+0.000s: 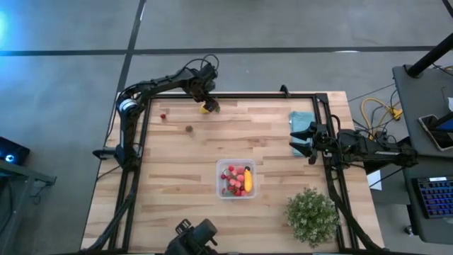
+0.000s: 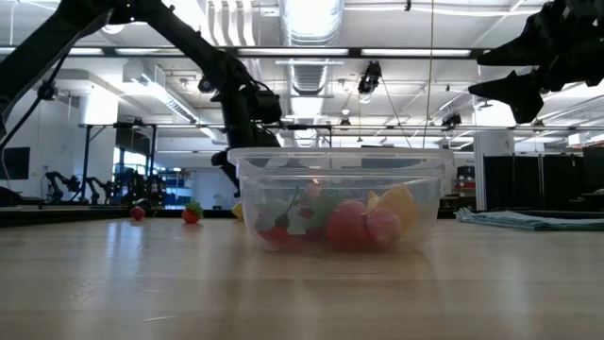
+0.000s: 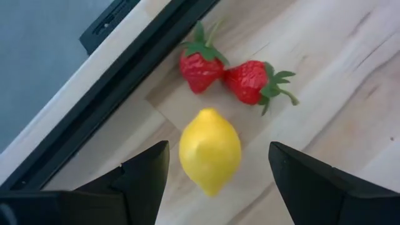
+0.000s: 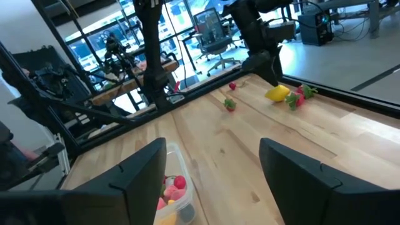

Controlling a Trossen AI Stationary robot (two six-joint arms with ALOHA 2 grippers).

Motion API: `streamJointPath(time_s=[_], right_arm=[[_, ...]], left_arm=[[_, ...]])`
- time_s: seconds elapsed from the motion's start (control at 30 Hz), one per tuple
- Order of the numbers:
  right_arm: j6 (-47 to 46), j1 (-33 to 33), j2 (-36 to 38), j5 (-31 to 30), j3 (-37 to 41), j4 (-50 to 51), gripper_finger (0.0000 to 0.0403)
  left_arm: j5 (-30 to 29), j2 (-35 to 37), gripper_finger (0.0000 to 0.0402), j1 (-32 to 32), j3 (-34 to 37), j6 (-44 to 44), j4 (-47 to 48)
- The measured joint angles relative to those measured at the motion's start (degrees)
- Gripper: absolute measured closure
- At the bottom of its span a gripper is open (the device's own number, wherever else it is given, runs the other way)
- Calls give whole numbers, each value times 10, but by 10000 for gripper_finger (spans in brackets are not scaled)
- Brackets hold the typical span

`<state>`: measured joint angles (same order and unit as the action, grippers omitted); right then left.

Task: Pick and placing Produce into tupperware
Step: Put the yellow lemon into the transparent bin

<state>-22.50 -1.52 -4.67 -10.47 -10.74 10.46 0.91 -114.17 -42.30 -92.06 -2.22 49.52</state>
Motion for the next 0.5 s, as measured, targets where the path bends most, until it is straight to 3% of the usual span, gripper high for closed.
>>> streamJointPath(time_s=[0.5], right_arm=[[0, 0, 0, 0, 0, 0, 152]], left_arm=[[8, -56, 142, -1, 2, -4, 1]])
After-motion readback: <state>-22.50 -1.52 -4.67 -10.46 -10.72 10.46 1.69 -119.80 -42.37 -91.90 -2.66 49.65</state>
